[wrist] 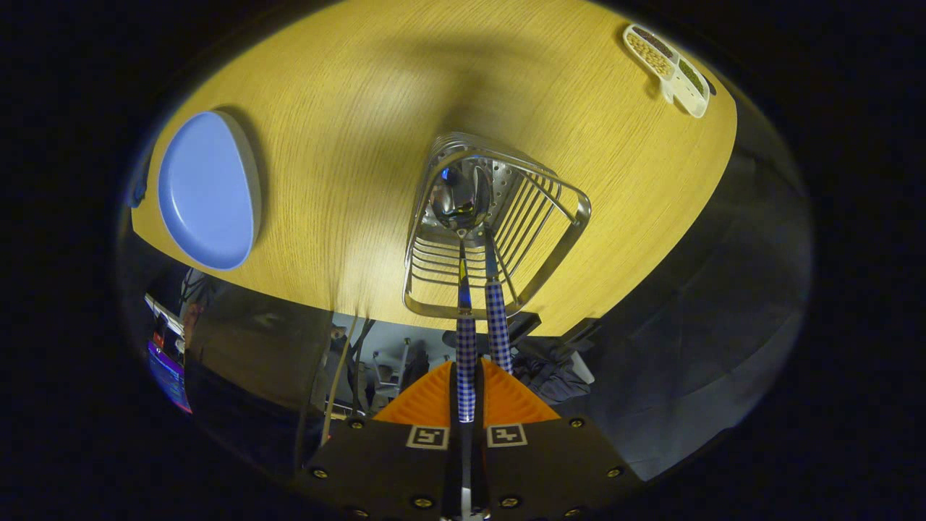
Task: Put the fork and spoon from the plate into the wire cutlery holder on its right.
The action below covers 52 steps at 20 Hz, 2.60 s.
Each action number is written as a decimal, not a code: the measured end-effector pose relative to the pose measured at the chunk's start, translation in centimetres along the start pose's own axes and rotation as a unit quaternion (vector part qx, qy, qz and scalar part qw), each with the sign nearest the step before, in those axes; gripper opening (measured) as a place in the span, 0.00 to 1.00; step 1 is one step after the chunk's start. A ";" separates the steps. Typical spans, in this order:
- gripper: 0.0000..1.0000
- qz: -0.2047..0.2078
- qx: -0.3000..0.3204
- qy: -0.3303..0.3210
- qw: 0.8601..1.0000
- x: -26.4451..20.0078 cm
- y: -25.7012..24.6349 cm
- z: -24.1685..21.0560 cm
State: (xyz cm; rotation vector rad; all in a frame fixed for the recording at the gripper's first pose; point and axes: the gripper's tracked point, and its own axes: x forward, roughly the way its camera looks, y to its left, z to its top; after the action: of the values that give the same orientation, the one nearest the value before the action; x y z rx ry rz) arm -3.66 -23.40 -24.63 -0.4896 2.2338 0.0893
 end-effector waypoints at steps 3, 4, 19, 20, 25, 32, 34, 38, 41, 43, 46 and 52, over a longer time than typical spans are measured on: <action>0.09 -0.004 -0.005 -0.004 1.000 -0.5 0.0 1.0; 0.09 -0.011 -0.009 -0.008 1.000 -0.7 -0.3 1.4; 0.23 -0.015 0.037 -0.290 0.956 -6.9 1.6 -0.3; 0.23 -0.007 0.036 -0.347 0.937 -8.1 2.7 0.0; 0.23 0.033 0.070 -0.618 0.782 -15.8 10.7 -2.2; 0.23 -0.014 0.146 -0.824 0.546 -24.9 14.0 -10.2; 0.23 -0.016 0.154 -0.857 0.492 -27.0 14.9 -12.5; 0.24 -0.040 0.193 -0.890 0.410 -29.8 15.2 -14.8; 0.44 -0.109 0.183 -0.893 0.397 -30.1 16.9 -15.0; 0.58 -0.109 0.193 -0.896 0.385 -30.3 18.7 -14.2; 0.96 -0.074 0.181 -0.920 0.339 -31.0 22.0 -13.0; 0.96 -0.068 0.179 -0.900 0.391 -27.2 24.1 -12.7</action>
State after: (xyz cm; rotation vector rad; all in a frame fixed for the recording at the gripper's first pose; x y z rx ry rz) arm -6.02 4.56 1.74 -0.0618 -0.0628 0.0038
